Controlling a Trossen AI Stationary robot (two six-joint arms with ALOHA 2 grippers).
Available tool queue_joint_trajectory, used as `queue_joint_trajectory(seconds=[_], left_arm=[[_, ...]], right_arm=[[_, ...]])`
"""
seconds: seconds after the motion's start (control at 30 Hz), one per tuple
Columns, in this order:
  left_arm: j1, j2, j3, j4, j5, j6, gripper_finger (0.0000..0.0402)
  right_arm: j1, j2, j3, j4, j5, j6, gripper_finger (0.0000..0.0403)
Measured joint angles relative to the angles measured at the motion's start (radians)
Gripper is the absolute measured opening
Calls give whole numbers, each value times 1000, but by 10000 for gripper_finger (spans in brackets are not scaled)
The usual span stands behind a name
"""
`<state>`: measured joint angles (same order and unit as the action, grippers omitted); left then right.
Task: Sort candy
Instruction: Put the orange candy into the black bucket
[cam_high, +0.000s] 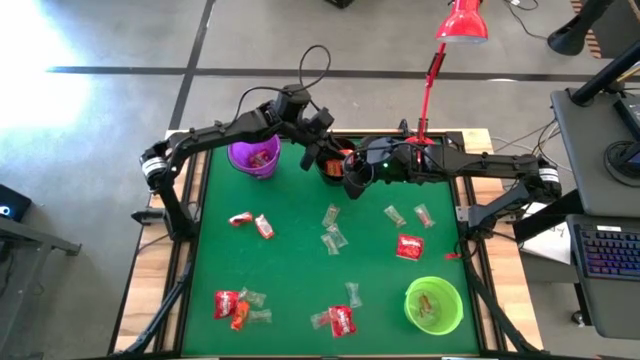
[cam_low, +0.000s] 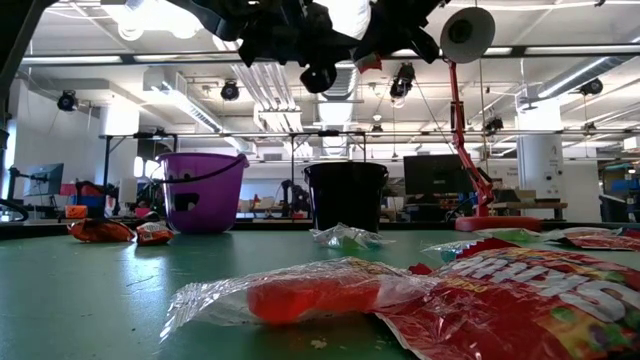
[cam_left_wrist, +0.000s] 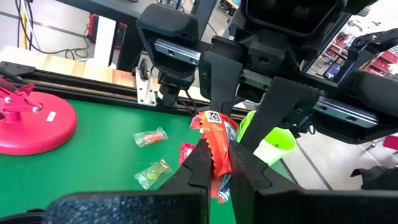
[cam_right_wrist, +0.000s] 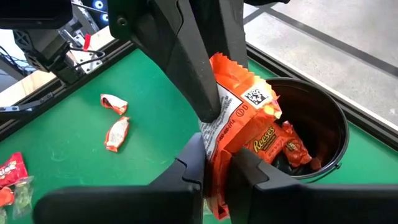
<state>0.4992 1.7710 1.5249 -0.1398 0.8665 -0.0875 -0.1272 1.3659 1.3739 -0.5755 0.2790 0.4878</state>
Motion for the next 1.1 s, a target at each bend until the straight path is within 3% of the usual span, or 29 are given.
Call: queue_joint_trajectory(seconds=[0.47, 0.63, 1.1], left_arm=[[35, 0, 0, -15, -46, 1, 7], [66, 0, 0, -86, -87, 41, 6], [105, 50, 0, -246, -335, 165, 6]], right_arm=[[-5, -25, 1, -72, 62, -22, 154], [-5, -56, 2, -124, 62, -24, 161], [-11, -111, 2, -128, 62, -51, 162]])
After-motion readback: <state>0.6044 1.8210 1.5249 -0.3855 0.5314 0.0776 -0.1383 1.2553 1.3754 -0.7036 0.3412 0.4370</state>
